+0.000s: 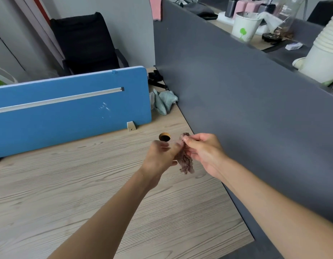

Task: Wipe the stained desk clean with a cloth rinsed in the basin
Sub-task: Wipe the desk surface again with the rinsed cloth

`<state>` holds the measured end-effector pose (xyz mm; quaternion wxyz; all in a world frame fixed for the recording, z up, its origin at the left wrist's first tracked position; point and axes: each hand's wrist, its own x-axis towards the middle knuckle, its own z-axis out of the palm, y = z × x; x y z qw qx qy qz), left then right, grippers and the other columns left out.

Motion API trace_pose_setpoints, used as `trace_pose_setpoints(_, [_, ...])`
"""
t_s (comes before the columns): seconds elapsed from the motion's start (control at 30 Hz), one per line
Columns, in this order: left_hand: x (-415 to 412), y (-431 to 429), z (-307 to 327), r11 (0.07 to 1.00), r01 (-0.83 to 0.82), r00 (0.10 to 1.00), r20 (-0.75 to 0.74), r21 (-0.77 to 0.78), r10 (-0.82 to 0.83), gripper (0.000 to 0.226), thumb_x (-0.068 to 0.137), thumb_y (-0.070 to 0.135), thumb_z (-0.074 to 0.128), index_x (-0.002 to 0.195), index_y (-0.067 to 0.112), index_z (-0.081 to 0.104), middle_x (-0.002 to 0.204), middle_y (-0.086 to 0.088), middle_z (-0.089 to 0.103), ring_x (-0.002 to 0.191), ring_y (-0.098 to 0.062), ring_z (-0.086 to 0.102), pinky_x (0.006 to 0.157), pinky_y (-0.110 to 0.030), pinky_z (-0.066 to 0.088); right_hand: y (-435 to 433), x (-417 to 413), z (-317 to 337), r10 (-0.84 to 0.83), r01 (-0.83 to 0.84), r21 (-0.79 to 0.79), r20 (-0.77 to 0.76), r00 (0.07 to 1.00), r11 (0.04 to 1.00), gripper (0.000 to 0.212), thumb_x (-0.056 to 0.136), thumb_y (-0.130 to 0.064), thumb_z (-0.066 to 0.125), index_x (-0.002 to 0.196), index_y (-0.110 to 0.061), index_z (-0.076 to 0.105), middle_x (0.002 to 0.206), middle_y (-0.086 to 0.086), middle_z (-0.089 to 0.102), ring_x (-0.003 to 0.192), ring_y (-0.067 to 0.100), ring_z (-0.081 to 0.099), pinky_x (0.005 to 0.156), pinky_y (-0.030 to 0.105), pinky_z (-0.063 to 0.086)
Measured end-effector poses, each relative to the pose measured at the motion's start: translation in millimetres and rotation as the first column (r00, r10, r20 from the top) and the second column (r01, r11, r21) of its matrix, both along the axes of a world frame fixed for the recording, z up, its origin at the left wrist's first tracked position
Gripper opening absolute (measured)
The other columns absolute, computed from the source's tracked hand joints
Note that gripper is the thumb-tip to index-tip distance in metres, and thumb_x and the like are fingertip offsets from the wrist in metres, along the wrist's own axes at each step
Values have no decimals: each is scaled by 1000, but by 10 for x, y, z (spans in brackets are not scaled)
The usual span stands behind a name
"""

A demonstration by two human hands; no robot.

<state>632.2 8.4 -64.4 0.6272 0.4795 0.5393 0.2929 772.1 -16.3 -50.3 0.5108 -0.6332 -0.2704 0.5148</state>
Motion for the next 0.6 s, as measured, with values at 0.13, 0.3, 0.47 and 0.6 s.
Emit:
trace_pose_setpoints(0.13, [-29,-55,23,992,18,1000,-3,126,-18,20,87,14,76,87,-3,66,88,-14,69,86,-32,71,85,-41,60,-10,-30,23,30,-30,-8,-34,999,1000,10,94,-12,67,86,-8,64,88,9,70,82,24,69,76,35,57])
trace_pose_setpoints(0.3, [-146,0,8,986,-165,961,226,2,160,18,98,2,57,82,6,48,88,-22,69,79,-32,72,70,-41,62,-8,37,61,-47,45,-53,-43,998,998,17,104,-13,50,100,-3,63,92,12,71,78,22,68,68,34,55])
trace_pose_setpoints(0.47, [-365,179,-41,938,-178,910,313,-297,272,14,105,8,37,104,3,51,91,-17,62,77,-30,64,72,-45,57,-20,116,123,-193,176,-150,-110,975,973,26,109,-5,31,90,-2,49,95,18,66,86,29,68,78,51,57])
trace_pose_setpoints(0.6, [-315,164,-11,911,-135,893,351,-390,283,19,103,18,36,91,9,49,81,-11,60,69,-23,58,66,-37,50,-4,60,37,-234,211,-167,-131,963,963,16,108,-5,34,103,-13,47,89,11,56,74,21,56,59,38,50])
